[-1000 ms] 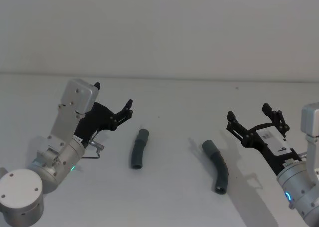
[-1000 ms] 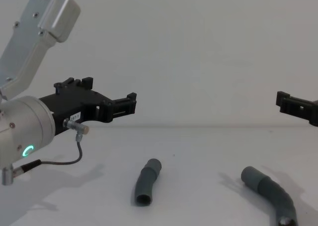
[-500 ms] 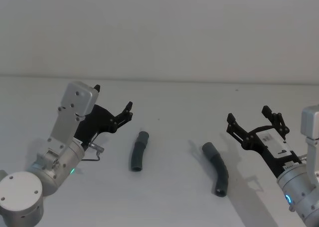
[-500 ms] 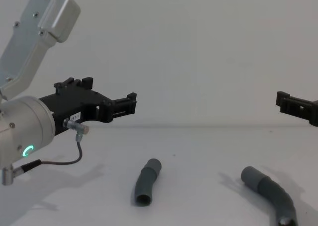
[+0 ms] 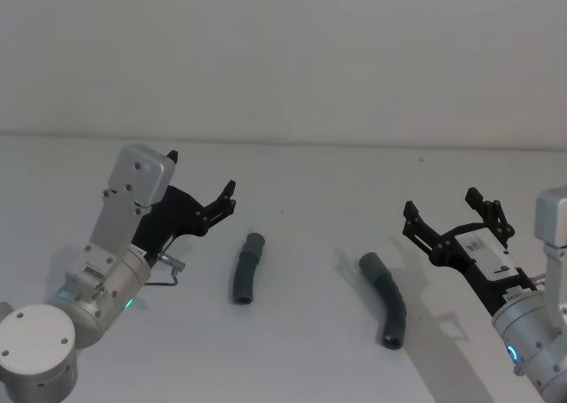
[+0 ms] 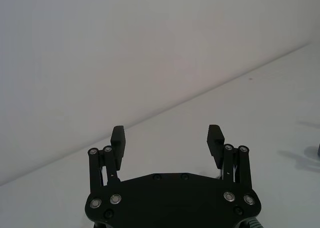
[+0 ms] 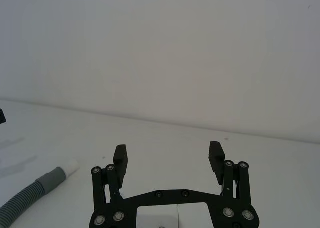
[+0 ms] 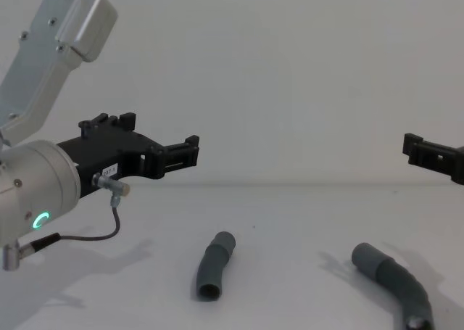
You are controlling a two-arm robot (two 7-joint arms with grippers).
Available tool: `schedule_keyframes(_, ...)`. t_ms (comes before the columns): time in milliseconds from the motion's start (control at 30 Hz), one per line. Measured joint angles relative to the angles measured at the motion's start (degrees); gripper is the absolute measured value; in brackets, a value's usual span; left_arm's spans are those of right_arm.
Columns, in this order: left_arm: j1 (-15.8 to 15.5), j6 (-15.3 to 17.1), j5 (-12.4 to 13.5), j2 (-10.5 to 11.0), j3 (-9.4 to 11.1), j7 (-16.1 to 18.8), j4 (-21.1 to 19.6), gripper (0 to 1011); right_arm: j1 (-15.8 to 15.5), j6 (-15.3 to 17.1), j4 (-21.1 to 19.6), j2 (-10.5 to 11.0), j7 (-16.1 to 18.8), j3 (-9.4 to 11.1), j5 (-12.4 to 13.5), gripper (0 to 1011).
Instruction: Use both hands to pick up one end of the pipe from the table, align the ends, and insert them.
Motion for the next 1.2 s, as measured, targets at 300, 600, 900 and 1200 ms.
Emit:
schedule_keyframes(300, 0.00, 0.00, 0.00, 0.00, 0.00, 0.00, 0.00, 1001, 0.00, 0.00, 0.00, 0.00, 0.00, 0.00, 0.00, 1000)
schedule_keyframes(600, 0.00, 0.00, 0.00, 0.00, 0.00, 0.00, 0.00, 1001, 0.00, 0.00, 0.00, 0.00, 0.00, 0.00, 0.00, 1000)
schedule_keyframes(900, 0.00, 0.00, 0.00, 0.00, 0.00, 0.00, 0.00, 1001, 0.00, 0.00, 0.00, 0.00, 0.00, 0.00, 0.00, 1000)
schedule_keyframes(1200, 0.00, 0.00, 0.00, 0.00, 0.00, 0.00, 0.00, 1001, 0.00, 0.00, 0.00, 0.00, 0.00, 0.00, 0.00, 1000)
